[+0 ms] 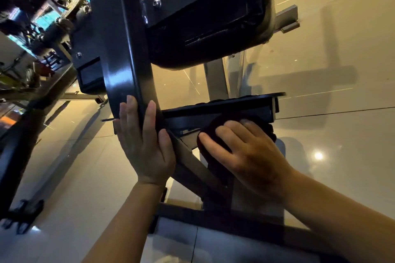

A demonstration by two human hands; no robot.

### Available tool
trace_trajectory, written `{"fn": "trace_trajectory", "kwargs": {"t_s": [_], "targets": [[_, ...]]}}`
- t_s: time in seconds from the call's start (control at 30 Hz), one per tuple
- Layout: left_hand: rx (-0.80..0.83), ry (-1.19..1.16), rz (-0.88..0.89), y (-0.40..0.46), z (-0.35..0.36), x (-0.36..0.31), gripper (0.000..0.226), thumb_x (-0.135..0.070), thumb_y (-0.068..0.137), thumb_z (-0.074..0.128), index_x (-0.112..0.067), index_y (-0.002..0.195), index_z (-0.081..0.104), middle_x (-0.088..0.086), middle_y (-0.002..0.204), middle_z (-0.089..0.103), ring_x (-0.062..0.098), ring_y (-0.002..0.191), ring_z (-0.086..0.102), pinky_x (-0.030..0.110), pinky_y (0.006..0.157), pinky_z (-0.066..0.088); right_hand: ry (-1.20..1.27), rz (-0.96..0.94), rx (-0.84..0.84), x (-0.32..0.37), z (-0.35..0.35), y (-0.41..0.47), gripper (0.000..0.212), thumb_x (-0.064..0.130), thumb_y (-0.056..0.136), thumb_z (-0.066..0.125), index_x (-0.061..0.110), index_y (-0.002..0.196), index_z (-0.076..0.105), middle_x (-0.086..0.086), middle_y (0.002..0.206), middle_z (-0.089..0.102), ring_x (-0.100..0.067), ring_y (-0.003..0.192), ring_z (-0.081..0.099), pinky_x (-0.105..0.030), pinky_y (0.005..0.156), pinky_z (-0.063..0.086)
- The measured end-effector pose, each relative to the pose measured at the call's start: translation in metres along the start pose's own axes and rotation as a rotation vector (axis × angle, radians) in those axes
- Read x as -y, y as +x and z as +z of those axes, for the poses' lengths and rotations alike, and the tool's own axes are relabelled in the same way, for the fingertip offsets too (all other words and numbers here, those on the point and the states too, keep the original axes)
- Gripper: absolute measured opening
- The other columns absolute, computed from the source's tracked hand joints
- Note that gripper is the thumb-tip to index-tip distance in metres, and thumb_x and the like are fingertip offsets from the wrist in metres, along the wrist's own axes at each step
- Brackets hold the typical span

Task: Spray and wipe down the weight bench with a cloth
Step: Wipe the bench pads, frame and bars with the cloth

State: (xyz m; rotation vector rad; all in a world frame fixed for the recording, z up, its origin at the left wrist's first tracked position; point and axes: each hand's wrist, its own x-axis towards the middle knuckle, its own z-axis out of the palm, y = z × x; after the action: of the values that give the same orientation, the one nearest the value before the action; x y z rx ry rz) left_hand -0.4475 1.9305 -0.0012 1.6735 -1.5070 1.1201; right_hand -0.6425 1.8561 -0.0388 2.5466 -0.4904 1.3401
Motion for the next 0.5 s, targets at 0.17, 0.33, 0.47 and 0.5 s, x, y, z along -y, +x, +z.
{"fn": "trace_trajectory", "kwargs": {"t_s": [0.17, 0.33, 0.47, 0.5], "targets": [[0.011, 0.003, -0.028, 0.001, -0.001, -0.003, 0.045, -0.033, 0.099, 0.028, -0.013, 0.138, 0.036, 0.013, 0.150, 0.024, 0.013, 0.149, 0.007, 0.043, 0.120, 0.009, 0.298, 0.166, -0.021, 0.014, -0.013, -0.019, 0.035, 0.023, 0.087, 0.052, 0.012, 0.120, 0.045, -0.012, 0.118, 0.045, -0.027, 0.104, 0.055, -0.031, 0.075, 0.054], [0.045, -0.008, -0.038, 0.001, -0.004, -0.004, 0.045, -0.030, 0.096, 0.030, -0.015, 0.139, 0.034, 0.012, 0.151, 0.022, 0.013, 0.148, 0.005, 0.043, 0.120, 0.006, 0.617, 0.437, -0.034, 0.039, 0.009, -0.010, 0.042, 0.030, 0.083, 0.055, 0.013, 0.120, 0.044, -0.006, 0.121, 0.043, -0.017, 0.103, 0.049, -0.022, 0.076, 0.054], [0.027, -0.028, -0.013, 0.000, -0.003, 0.000, 0.046, -0.036, 0.099, 0.025, -0.015, 0.139, 0.034, 0.013, 0.150, 0.022, 0.012, 0.148, 0.005, 0.042, 0.119, 0.005, 0.891, 0.625, 0.025, 0.082, 0.037, 0.000, 0.060, 0.024, 0.085, 0.057, 0.014, 0.141, 0.038, -0.007, 0.139, 0.040, -0.019, 0.123, 0.046, -0.036, 0.088, 0.057], [0.020, -0.034, -0.004, 0.001, -0.002, 0.000, 0.045, -0.036, 0.099, 0.025, -0.015, 0.138, 0.034, 0.014, 0.149, 0.022, 0.013, 0.148, 0.006, 0.042, 0.119, 0.006, 0.967, 0.650, 0.078, 0.092, 0.041, -0.002, 0.072, 0.020, 0.082, 0.057, 0.017, 0.148, 0.030, -0.004, 0.149, 0.029, -0.021, 0.133, 0.038, -0.040, 0.095, 0.053]]}}
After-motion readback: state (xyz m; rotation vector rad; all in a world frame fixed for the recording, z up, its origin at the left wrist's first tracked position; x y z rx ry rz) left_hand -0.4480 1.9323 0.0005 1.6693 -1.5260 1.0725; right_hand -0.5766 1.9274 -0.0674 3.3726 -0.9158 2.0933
